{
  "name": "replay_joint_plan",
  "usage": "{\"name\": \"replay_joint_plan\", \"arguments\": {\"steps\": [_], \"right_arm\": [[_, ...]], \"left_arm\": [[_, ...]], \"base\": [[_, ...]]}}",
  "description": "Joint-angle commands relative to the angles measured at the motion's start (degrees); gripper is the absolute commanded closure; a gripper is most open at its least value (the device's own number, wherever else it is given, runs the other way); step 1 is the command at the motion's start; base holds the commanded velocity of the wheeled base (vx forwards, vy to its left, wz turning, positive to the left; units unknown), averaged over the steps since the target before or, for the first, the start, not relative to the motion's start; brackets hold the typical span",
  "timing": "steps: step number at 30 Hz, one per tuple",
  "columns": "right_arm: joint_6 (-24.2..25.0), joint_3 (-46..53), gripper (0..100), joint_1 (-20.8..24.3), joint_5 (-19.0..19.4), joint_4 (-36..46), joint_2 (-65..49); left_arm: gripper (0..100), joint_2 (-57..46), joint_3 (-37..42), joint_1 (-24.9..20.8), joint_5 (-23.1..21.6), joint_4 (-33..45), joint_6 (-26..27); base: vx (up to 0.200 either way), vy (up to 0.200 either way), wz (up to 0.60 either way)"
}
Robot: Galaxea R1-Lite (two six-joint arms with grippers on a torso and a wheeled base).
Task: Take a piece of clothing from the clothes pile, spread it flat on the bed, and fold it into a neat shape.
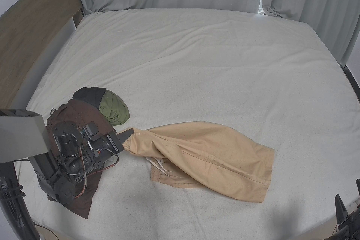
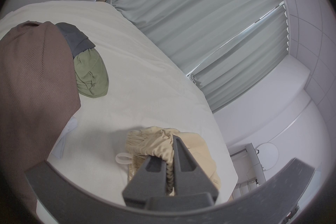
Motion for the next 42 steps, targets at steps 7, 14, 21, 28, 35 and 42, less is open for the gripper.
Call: {"name": "replay_joint_plan", "arguments": {"steps": [7,14,21,28,35,42], "right_arm": [[0.4,1.0,0,-0.1,-0.1,0.0,-0.9],[0.6,1.0,0,-0.1,0.0,0.0,-0.9],[0.4,1.0,0,-0.1,-0.2,-1.2,-0.9],[-0.9,-5.8,0,-2.4,1.2,-15.1,8.8],[9.3,-8.0,0,0.3,6.3,-13.8,18.7],[14.2,-12.1,0,0.6,13.9,-13.7,29.9]], "left_arm": [[100,0.8,0.1,-0.5,0.2,-0.1,1.2],[100,0.7,-0.2,-0.9,0.4,-0.1,2.8],[100,1.0,-0.4,-0.6,0.5,-0.1,3.0],[100,1.1,-0.6,-0.9,0.5,-0.1,3.1],[100,1.2,-1.3,-0.4,0.5,-0.1,4.9],[100,1.3,-0.8,-0.4,0.5,-0.1,6.6]], "base": [[0.000,0.000,0.00],[0.000,0.000,0.00],[0.000,0.000,0.00],[0.000,0.000,0.00],[0.000,0.000,0.00],[0.000,0.000,0.00]]}}
